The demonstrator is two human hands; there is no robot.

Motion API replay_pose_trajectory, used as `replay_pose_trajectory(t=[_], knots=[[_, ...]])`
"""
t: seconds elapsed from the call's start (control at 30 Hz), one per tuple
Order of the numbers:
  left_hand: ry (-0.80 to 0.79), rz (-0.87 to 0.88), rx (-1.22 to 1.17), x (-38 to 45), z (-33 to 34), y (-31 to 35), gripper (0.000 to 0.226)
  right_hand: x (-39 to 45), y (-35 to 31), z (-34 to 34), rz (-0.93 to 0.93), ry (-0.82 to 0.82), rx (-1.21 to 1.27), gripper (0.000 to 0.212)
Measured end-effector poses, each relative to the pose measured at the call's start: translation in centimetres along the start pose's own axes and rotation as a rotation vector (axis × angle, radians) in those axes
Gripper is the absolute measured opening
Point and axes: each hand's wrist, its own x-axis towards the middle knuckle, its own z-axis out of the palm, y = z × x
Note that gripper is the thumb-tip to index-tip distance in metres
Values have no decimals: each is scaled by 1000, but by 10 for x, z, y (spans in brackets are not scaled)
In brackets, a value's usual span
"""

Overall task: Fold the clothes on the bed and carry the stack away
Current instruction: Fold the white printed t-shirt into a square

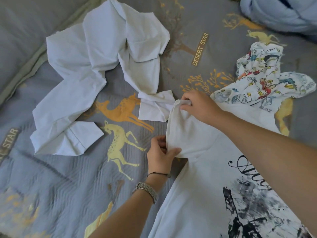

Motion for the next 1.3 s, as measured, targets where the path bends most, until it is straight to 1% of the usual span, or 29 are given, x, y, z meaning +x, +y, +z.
replay_pose_trajectory(t=[0.07,0.13,0.23,0.3,0.37,0.43,0.5,0.57,0.67,0.73,0.8,0.9,1.03,1.13,1.17,1.23,1.27,1.3], knots=[[-13,33,28,-3,-2,1,35,-15,3,-12,-14,35,63,18],[-40,105,115,-7,-5,4,25,-36,6,-25,-31,75,111,23],[-39,215,261,-18,-9,11,19,-73,12,-44,-53,124,119,17],[-37,333,338,-29,-8,19,16,-102,19,-56,-51,161,109,15],[-60,521,453,-42,-5,28,15,-134,28,-67,-44,188,96,12],[-120,667,548,-56,0,36,15,-166,40,-74,-22,195,24,6],[-214,782,633,-69,5,42,18,-194,55,-76,-1,165,-63,10],[-318,857,725,-80,12,43,22,-217,70,-72,14,112,-146,15],[-431,894,837,-93,28,35,25,-241,95,-56,35,17,-257,21],[-495,862,956,-95,40,23,29,-251,109,-41,52,-43,-304,27],[-558,814,1096,-94,49,12,34,-257,120,-25,59,-69,-335,30],[-590,820,1195,-91,54,-2,39,-260,133,-4,39,-85,-392,31],[-675,867,1187,-87,51,-12,39,-263,150,20,-58,-124,-447,38],[-735,939,1164,-81,49,-9,27,-269,164,28,-116,-130,-429,46],[-758,934,1180,-78,50,-5,29,-272,168,28,-121,-146,-406,48],[-778,952,1201,-72,60,12,53,-279,176,24,-93,-145,-315,48],[-764,971,1195,-69,68,24,59,-283,181,18,-62,-102,-253,46],[-737,987,1165,-63,77,36,59,-287,187,11,-19,-28,-191,44]])
